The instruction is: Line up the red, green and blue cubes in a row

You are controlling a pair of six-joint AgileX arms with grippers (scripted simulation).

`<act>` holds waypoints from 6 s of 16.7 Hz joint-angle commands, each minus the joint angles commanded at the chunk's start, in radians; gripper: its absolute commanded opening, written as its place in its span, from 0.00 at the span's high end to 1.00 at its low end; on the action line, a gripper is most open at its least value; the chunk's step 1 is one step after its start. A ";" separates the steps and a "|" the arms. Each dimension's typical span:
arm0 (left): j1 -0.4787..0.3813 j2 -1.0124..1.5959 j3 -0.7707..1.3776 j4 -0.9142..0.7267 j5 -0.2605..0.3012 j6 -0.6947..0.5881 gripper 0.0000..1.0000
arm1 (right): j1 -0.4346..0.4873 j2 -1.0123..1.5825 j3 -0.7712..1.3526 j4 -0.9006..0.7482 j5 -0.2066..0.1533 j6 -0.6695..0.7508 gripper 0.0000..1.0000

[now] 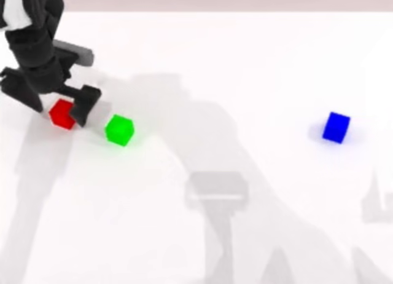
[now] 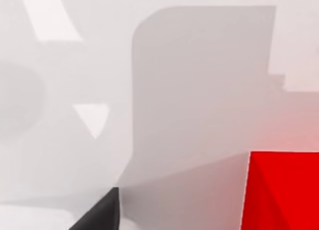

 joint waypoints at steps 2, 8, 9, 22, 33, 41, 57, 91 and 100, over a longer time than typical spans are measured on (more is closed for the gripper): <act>0.000 0.000 0.000 0.000 0.000 0.000 0.45 | 0.000 0.000 0.000 0.000 0.000 0.000 0.00; 0.000 0.000 0.000 0.000 0.000 0.000 0.90 | 0.000 0.000 0.000 0.000 0.000 0.000 0.00; 0.000 0.000 0.000 0.000 0.000 0.000 0.98 | 0.000 0.000 0.000 0.000 0.000 0.000 0.00; 0.004 -0.050 0.077 -0.088 0.011 -0.004 1.00 | 0.000 0.000 0.000 0.000 0.000 0.000 0.00; 0.003 -0.091 0.191 -0.250 0.009 -0.020 1.00 | 0.000 0.000 0.000 0.000 0.000 0.000 0.00; -0.277 -0.310 -0.108 -0.187 -0.008 -0.450 1.00 | 0.000 0.000 0.000 0.000 0.000 0.000 0.00; -0.677 -0.678 -0.592 -0.066 -0.033 -1.090 1.00 | 0.000 0.000 0.000 0.000 0.000 0.000 0.00; -0.674 -0.585 -0.767 0.206 -0.033 -1.086 0.00 | 0.000 0.000 0.000 0.000 0.000 0.000 0.00; -0.667 -0.666 -0.625 -0.028 -0.033 -1.095 0.00 | 0.000 0.000 0.000 0.000 0.000 0.000 0.00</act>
